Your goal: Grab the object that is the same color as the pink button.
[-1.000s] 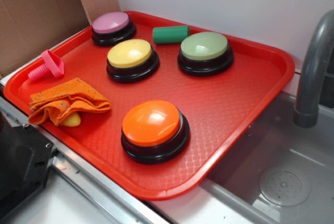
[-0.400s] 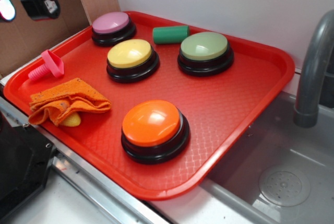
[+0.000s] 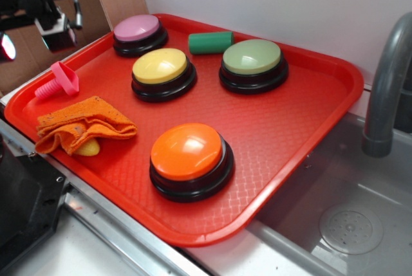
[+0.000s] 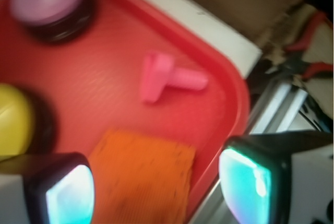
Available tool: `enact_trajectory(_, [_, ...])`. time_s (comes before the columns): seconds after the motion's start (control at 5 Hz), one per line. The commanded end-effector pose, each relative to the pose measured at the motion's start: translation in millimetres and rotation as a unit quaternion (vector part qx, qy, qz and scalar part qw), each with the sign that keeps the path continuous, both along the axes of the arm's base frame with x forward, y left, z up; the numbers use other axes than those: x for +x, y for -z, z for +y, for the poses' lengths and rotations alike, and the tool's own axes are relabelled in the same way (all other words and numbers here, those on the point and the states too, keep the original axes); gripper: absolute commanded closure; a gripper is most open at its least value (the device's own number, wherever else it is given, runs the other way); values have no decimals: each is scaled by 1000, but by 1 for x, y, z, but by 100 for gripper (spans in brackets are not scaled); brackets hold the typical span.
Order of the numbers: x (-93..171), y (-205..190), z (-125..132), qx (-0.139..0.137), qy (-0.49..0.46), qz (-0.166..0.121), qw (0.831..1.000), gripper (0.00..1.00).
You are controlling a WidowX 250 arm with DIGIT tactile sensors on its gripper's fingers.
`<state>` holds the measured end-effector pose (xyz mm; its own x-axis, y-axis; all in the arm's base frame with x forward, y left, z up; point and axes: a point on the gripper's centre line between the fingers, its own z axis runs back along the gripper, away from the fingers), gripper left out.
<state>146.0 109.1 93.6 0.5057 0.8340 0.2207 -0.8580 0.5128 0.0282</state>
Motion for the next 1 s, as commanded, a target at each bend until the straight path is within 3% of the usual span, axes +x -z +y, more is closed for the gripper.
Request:
enact_trajectory(0.0, [9,36,34,2,-104,-13,994,0])
enact_trajectory(0.2, [13,47,39,-8,-116,-30,993,0])
enact_trajectory(0.4, [15,60,43,-16,-118,-28,993,0])
enact_trajectory(0.6, [18,66,43,-13,-89,-27,996,79])
enact_trajectory(0.8, [22,69,42,-22,-53,-41,998,100])
